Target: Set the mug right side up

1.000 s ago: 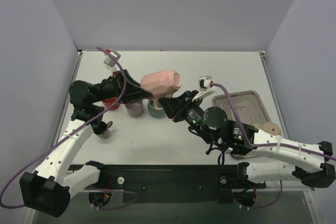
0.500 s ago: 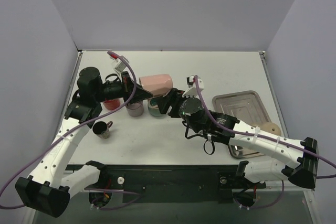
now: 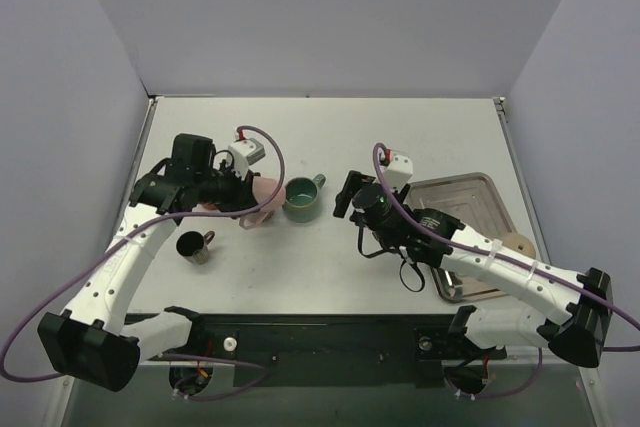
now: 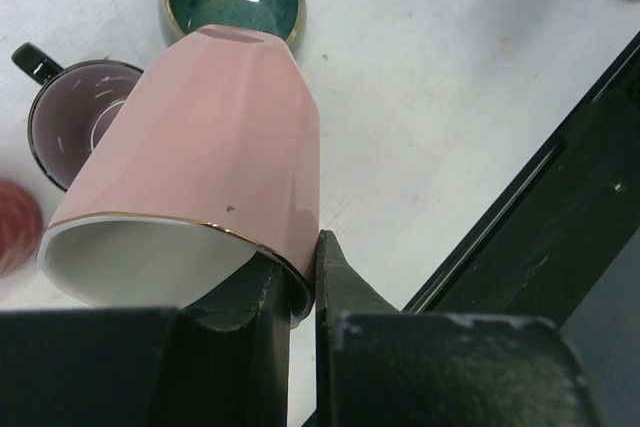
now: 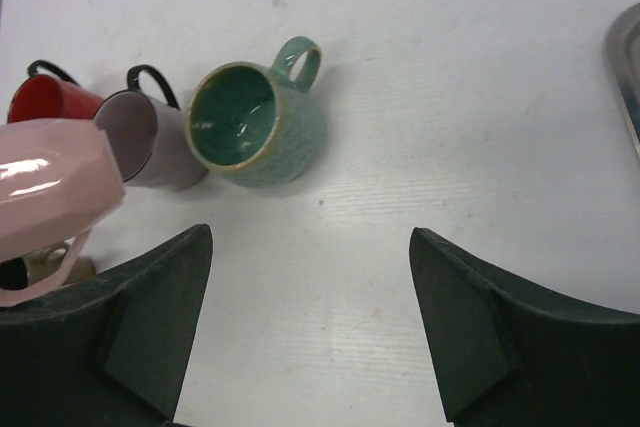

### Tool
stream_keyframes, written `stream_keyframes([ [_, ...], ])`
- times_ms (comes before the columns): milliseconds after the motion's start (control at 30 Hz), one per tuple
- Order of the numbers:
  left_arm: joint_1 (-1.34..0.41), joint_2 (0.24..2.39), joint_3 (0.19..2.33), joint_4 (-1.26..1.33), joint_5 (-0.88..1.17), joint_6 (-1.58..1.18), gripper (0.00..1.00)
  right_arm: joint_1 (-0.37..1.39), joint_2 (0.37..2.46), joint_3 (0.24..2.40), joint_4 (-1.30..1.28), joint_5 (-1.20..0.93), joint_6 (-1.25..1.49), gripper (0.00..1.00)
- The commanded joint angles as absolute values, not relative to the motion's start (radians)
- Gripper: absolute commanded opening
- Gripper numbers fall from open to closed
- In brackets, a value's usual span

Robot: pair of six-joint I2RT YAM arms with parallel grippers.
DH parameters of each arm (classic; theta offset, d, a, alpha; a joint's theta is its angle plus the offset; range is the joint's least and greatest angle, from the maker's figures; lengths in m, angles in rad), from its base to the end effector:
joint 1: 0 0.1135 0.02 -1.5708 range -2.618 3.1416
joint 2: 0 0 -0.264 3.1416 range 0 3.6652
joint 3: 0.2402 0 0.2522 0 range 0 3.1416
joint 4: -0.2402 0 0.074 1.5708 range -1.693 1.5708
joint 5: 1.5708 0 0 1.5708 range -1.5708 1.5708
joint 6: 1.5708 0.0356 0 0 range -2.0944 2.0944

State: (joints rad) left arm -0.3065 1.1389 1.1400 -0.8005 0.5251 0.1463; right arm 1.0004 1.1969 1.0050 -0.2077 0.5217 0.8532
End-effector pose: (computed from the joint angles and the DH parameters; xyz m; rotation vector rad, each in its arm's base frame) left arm 0.2115 -0.0856 0.3384 0.7694 2.2094 -0.6986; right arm 0.1618 0.2194 0.3306 0.2013 1.9738 0.7230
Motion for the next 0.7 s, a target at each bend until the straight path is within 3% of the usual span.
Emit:
stream_keyframes([
  [0,-0.327,1.153,1.258,-0.951,0.469,0.383,0.0,0.953,1.115,1.008,-0.391,0.661,0.905,0.75],
  [233,-0.419,1.144,1.223,-1.124,0.302,0.528,0.0,0.772,1.0,0.988,-0.624,0.753,1.021,0.73],
  [667,-0.549,1.173,1.011,-0.988,0.02,0.552,0.0,0.225,0.864,0.937,-0.819,0.77,0.957,0.72],
])
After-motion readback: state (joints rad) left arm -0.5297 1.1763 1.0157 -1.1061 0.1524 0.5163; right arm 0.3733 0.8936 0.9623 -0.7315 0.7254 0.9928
